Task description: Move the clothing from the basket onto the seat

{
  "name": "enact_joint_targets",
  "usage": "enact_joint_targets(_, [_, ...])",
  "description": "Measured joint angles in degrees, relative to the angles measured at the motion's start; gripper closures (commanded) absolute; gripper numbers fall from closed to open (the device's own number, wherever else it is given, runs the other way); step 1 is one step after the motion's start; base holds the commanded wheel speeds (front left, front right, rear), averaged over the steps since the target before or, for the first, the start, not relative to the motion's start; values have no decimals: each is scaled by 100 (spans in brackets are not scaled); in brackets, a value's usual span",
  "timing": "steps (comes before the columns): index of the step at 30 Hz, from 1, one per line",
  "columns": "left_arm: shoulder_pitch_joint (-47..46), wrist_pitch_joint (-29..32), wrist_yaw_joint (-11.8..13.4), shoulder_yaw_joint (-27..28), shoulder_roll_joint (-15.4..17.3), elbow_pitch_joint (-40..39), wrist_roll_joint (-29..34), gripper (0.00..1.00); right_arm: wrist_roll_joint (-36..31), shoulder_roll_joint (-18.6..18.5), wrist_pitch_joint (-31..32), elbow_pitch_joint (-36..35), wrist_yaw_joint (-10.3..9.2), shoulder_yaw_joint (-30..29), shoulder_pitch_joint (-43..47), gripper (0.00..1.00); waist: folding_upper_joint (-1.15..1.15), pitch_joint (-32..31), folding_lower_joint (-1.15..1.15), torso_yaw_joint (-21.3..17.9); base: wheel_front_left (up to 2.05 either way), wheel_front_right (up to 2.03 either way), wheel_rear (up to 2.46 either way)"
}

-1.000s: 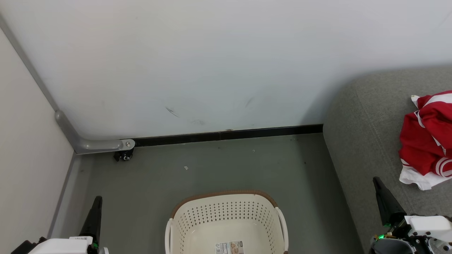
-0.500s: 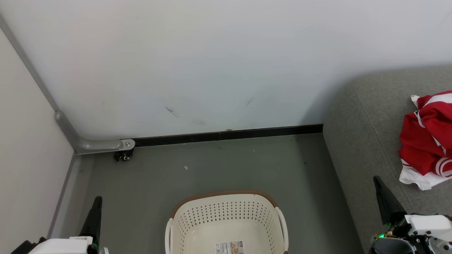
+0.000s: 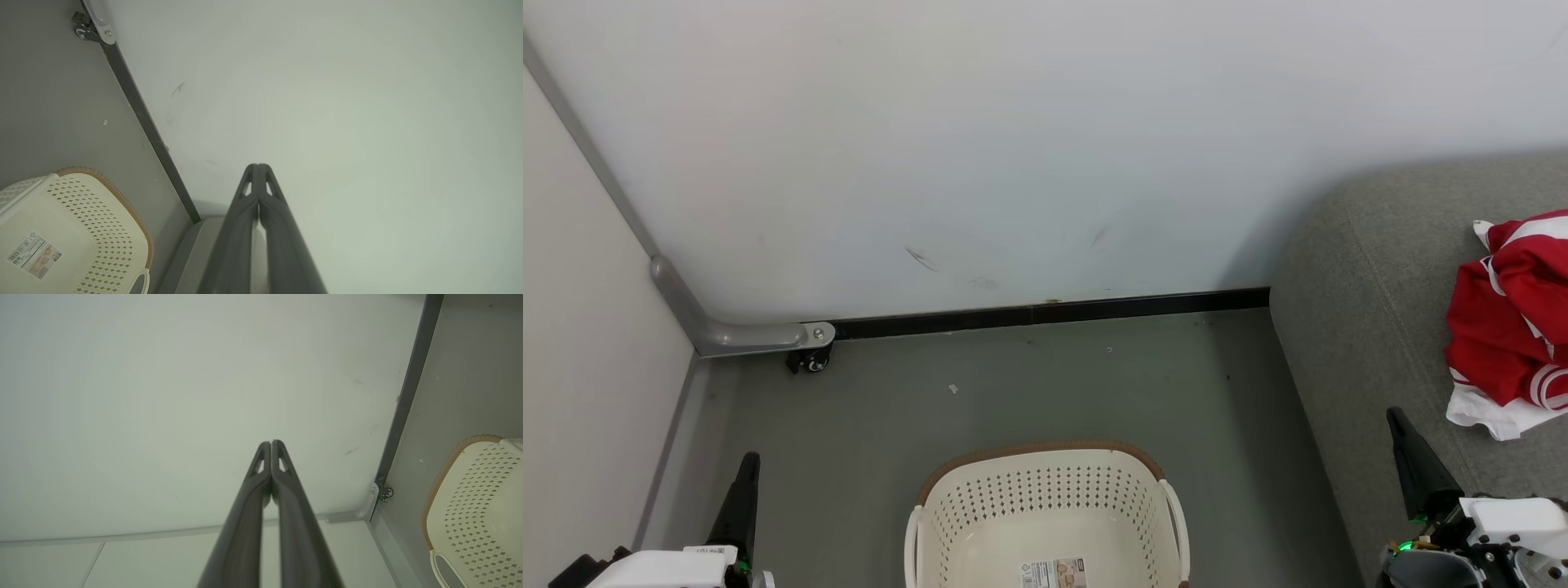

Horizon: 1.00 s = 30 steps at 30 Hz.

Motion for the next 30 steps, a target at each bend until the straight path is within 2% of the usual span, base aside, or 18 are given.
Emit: enact_joint_targets(30, [-1, 0, -27, 3, 0, 10, 0, 100, 0, 2, 1, 2, 0, -16, 0, 100, 0, 0, -1, 0, 0, 0, 0])
